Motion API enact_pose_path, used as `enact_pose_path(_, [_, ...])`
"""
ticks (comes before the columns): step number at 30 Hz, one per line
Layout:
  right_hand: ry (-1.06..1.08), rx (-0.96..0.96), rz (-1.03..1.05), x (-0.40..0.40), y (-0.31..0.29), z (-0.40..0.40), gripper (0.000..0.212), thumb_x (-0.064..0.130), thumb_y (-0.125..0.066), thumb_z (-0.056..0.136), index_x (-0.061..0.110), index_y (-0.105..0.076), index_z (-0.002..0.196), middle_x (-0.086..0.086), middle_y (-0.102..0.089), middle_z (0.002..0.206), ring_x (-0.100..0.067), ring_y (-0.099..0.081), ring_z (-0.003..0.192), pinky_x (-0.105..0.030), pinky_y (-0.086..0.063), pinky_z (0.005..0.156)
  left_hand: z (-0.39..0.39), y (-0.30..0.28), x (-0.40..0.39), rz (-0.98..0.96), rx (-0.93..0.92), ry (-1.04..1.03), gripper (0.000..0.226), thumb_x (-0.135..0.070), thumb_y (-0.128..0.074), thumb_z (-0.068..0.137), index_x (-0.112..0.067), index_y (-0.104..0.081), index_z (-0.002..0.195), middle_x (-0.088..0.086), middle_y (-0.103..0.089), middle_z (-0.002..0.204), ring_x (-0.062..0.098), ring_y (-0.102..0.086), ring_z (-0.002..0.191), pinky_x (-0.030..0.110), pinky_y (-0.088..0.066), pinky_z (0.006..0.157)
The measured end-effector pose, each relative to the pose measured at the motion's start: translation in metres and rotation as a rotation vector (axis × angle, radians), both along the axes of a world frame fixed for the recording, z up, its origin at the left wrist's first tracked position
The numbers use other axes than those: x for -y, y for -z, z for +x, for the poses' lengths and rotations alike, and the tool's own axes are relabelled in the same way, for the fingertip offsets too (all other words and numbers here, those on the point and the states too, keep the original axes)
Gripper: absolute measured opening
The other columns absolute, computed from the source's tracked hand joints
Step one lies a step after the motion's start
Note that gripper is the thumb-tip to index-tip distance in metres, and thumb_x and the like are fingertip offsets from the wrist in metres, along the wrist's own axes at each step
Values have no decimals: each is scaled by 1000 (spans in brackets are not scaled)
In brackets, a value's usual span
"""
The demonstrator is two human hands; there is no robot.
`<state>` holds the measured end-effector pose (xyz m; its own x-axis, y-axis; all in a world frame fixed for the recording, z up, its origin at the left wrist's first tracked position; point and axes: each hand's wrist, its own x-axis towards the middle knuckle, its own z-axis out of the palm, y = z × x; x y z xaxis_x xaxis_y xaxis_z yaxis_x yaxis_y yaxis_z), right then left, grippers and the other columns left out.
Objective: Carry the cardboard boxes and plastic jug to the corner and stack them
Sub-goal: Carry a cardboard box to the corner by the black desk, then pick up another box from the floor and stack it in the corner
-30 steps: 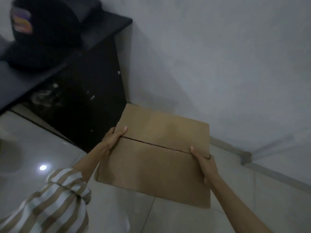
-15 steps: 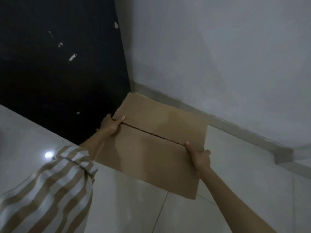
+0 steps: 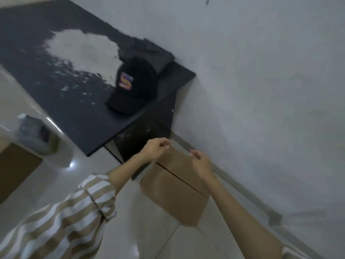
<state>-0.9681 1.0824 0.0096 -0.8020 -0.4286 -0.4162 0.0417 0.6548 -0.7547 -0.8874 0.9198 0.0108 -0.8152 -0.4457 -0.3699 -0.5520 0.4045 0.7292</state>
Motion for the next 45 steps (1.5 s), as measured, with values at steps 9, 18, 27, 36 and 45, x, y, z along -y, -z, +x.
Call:
enact_pose_path(9, [-351, -22, -170, 113, -143, 108, 26, 26, -53, 95, 20, -65, 117, 2, -64, 116, -15, -56, 108, -29, -43, 91, 175, -131, 31, 169, -199, -470, 29, -19, -54, 94, -19, -58, 123, 7, -64, 107, 12, -64, 72, 9, -43, 51])
enact_pose_path(18, [-647, 66, -209, 220, -136, 288, 24, 24, -58, 91, 15, -69, 111, 2, -64, 92, -16, -58, 90, -26, -46, 73, 388, -141, 98, 59, -151, -779, 33, -24, -57, 93, -20, -56, 125, 14, -65, 109, 14, -65, 72, 20, -44, 60])
enact_pose_path(27, [-791, 196, -193, 384, -120, 477, 10, 18, -56, 92, 21, -65, 95, 8, -57, 76, -5, -48, 66, -17, -35, 56, 599, -99, 215, 53, -38, -1007, 34, -20, -58, 91, -13, -58, 125, 4, -56, 88, 19, -56, 79, 25, -45, 71])
enact_pose_path(36, [-862, 249, -185, 544, -122, 568, 13, 13, -58, 90, 22, -65, 84, 0, -60, 78, -14, -52, 68, -25, -43, 65, 688, -98, 369, 87, -87, -1153, 34, -21, -54, 93, -14, -56, 126, 6, -57, 106, 19, -53, 93, 24, -40, 78])
enact_pose_path(45, [-1102, 194, -123, 723, -121, 655, 23, 21, -52, 95, 16, -61, 116, 0, -60, 99, -20, -58, 97, -25, -45, 71, 785, -82, 508, 93, -114, -1383, 43, -22, -57, 92, -12, -51, 133, 12, -53, 133, 26, -50, 124, 34, -41, 102])
